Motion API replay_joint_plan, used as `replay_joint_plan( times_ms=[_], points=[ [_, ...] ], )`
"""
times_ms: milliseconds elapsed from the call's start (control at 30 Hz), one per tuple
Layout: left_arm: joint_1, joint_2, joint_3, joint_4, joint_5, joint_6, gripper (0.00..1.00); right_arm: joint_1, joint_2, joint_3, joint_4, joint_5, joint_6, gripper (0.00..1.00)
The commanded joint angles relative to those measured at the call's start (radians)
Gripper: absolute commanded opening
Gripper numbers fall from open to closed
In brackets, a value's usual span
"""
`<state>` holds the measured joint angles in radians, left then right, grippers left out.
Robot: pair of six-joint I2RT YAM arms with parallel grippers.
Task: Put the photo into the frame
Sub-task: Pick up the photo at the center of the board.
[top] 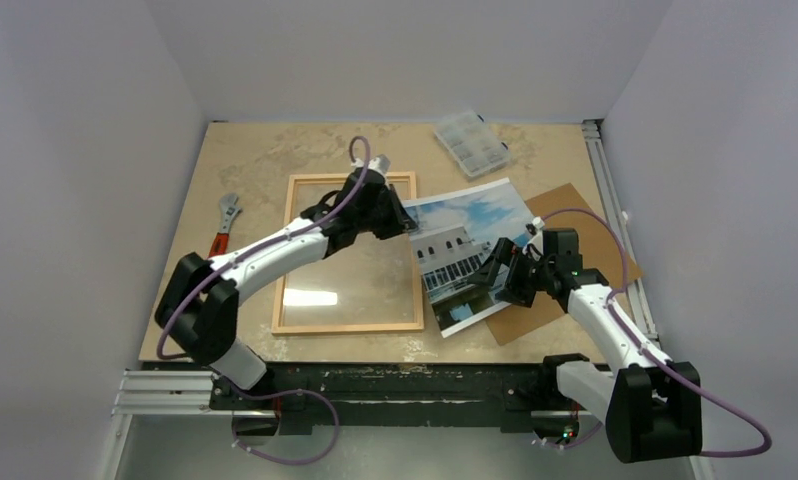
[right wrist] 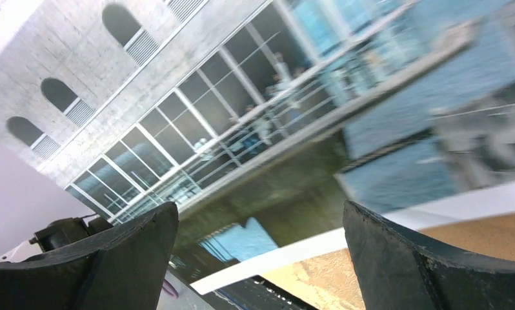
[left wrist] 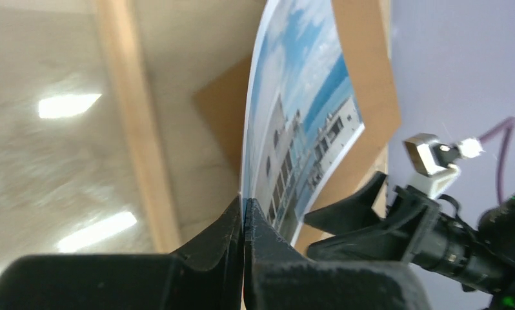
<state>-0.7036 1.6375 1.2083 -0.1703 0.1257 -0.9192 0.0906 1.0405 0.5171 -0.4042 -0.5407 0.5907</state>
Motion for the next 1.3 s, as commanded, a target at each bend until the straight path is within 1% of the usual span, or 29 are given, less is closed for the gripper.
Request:
replay_joint_plan(
  times_ms=[0, 133, 300, 367, 433, 600, 733, 833, 900, 1000, 1067, 1133, 1267],
  points=[
    [0.048, -0.167, -0.173, -0.043, -0.123, -0.056, 0.00, -0.001, 0.008, 0.046, 0.006, -0.024, -0.035, 0.98],
    [0.064, -0.338, -0.302, -0.155, -0.284, -0.103, 0.00, -0.001, 0.029, 0.036, 0.028, -0.034, -0.027, 0.98],
    [0.070, -0.559, -0.473, -0.306, -0.455, -0.222, 0.00, 0.000, 0.037, 0.019, 0.050, -0.051, -0.008, 0.98],
    [0.072, -0.634, -0.527, -0.380, -0.499, -0.277, 0.00, 0.000, 0.035, 0.009, 0.065, -0.058, 0.003, 0.98],
    [0.072, -0.709, -0.583, -0.410, -0.515, -0.332, 0.00, 0.001, 0.037, 0.004, 0.078, -0.068, 0.011, 0.98],
    [0.059, -0.803, -0.711, -0.385, -0.447, -0.415, 0.00, 0.000, 0.054, -0.015, 0.104, -0.070, 0.021, 0.98],
    [-0.006, -0.810, -0.722, -0.397, -0.463, -0.421, 0.00, 0.005, 0.096, -0.074, 0.196, -0.116, 0.071, 0.96],
    [-0.010, -0.797, -0.729, -0.406, -0.433, -0.436, 0.00, 0.019, 0.132, -0.102, 0.225, -0.143, 0.096, 0.96],
    [-0.010, -0.798, -0.745, -0.389, -0.412, -0.442, 0.02, 0.030, 0.131, -0.121, 0.239, -0.151, 0.116, 0.95],
    [-0.011, -0.798, -0.794, -0.297, -0.362, -0.458, 0.04, 0.049, 0.117, -0.177, 0.314, -0.148, 0.181, 0.95],
    [-0.010, -0.790, -0.832, -0.236, -0.321, -0.485, 0.04, 0.054, 0.121, -0.235, 0.410, -0.160, 0.250, 0.94],
    [-0.012, -0.784, -0.869, -0.186, -0.290, -0.522, 0.04, 0.059, 0.139, -0.282, 0.518, -0.162, 0.312, 0.93],
    [-0.020, -0.771, -0.940, -0.068, -0.246, -0.566, 0.04, 0.061, 0.194, -0.318, 0.653, -0.142, 0.396, 0.92]
  ],
)
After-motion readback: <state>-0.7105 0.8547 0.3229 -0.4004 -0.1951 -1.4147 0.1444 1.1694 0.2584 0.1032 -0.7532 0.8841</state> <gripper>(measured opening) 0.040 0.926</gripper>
